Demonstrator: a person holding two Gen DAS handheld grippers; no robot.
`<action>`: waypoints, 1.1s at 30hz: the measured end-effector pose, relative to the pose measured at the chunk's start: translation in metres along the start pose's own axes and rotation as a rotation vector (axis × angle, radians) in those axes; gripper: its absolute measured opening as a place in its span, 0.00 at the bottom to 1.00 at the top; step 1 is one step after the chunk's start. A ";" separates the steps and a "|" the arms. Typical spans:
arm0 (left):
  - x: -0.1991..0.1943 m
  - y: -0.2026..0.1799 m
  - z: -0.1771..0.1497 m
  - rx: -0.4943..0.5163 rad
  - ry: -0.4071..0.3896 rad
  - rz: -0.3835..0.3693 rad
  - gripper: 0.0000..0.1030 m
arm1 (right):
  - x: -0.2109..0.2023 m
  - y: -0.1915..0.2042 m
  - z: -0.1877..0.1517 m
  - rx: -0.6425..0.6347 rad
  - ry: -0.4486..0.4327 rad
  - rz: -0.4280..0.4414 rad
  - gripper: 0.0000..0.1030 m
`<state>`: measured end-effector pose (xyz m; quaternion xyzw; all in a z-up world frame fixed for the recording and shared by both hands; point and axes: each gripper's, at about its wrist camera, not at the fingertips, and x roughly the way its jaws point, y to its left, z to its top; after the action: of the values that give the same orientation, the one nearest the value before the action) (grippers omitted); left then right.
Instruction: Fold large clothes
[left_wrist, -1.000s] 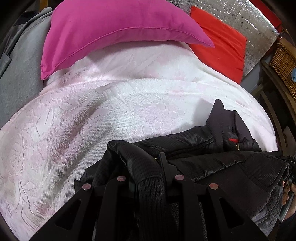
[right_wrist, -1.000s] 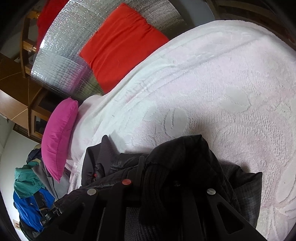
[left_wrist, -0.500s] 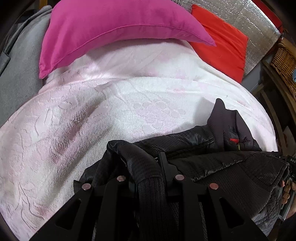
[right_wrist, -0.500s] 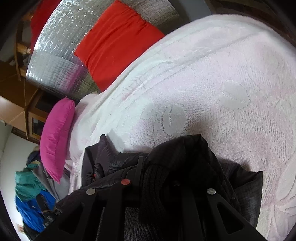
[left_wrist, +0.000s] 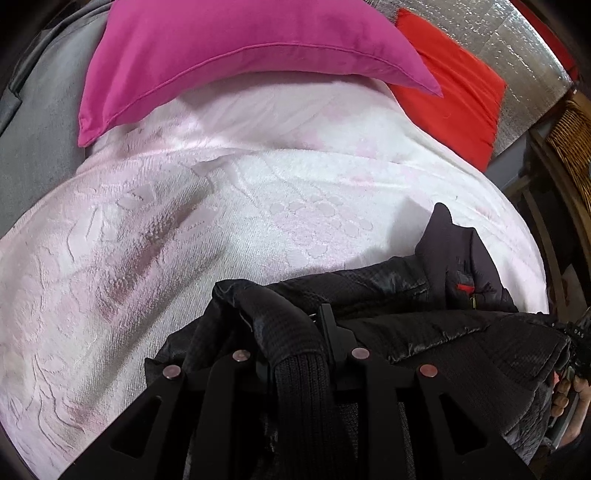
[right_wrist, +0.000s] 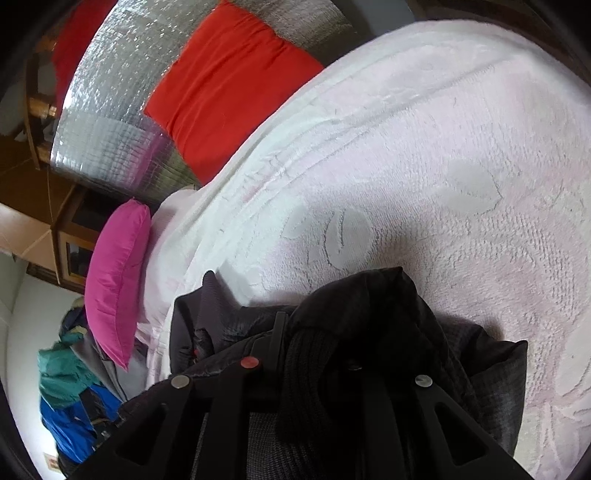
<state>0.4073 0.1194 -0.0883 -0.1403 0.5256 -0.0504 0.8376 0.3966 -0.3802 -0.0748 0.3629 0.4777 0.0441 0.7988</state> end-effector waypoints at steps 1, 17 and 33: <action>0.000 0.002 0.001 -0.021 0.010 -0.011 0.23 | 0.000 -0.001 0.001 0.020 0.005 0.008 0.16; -0.070 0.052 0.017 -0.251 -0.210 -0.231 0.68 | -0.069 0.007 0.012 -0.087 -0.105 0.078 0.72; 0.014 0.002 0.011 0.159 0.003 -0.006 0.68 | -0.007 0.009 0.020 -0.384 0.017 -0.149 0.72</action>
<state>0.4232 0.1201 -0.0969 -0.0747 0.5209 -0.0946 0.8451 0.4109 -0.3867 -0.0582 0.1671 0.4928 0.0781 0.8504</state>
